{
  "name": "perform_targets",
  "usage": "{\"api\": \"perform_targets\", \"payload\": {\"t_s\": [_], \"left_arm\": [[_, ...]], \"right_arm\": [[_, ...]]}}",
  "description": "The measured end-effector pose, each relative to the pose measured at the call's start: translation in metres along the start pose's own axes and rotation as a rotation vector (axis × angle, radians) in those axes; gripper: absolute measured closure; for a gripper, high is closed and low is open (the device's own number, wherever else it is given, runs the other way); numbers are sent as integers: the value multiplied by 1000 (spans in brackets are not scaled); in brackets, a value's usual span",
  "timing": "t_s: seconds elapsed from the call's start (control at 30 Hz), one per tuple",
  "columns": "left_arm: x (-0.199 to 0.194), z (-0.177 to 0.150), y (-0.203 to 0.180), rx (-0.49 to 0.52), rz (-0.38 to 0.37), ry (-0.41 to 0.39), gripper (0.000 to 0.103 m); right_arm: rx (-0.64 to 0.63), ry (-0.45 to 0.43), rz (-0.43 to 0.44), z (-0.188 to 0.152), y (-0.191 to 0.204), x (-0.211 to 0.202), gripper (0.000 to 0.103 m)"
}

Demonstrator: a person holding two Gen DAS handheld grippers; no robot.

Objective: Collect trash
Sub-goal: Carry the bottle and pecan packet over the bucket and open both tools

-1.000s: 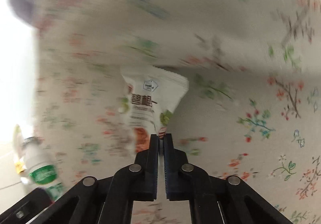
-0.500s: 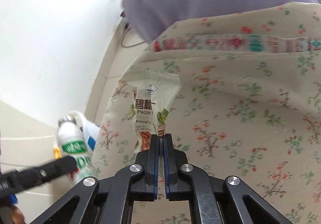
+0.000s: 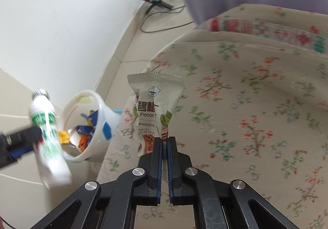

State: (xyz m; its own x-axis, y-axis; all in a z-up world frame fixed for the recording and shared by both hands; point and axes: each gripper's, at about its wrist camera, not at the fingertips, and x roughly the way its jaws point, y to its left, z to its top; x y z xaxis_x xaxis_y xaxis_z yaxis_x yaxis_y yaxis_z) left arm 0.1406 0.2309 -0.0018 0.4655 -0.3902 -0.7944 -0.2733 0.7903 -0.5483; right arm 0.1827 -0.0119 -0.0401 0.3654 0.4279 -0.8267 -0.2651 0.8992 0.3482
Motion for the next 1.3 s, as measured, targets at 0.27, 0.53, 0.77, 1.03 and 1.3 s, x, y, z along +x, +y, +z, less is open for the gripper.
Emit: {"api": "perform_targets", "payload": {"t_s": [0.27,0.53,0.77,1.03,1.3], "left_arm": [[-25,22,53,-82,40,-49,63],[-33,37,98,-165,96,-63,63],[-29,44,108,-181,104,-43,63],[-31,47,118,-217,108,-55,63],[-18,48,116,-219,131,-35,63]], "right_arm": [[-53,35,66,0,36,35,99],[-93,63,115,5,68,63,98],[-145,104,138,13,107,100,98],[-282,141,126,18,169,148,89],[-215,147,63,17,143,159,57]]}}
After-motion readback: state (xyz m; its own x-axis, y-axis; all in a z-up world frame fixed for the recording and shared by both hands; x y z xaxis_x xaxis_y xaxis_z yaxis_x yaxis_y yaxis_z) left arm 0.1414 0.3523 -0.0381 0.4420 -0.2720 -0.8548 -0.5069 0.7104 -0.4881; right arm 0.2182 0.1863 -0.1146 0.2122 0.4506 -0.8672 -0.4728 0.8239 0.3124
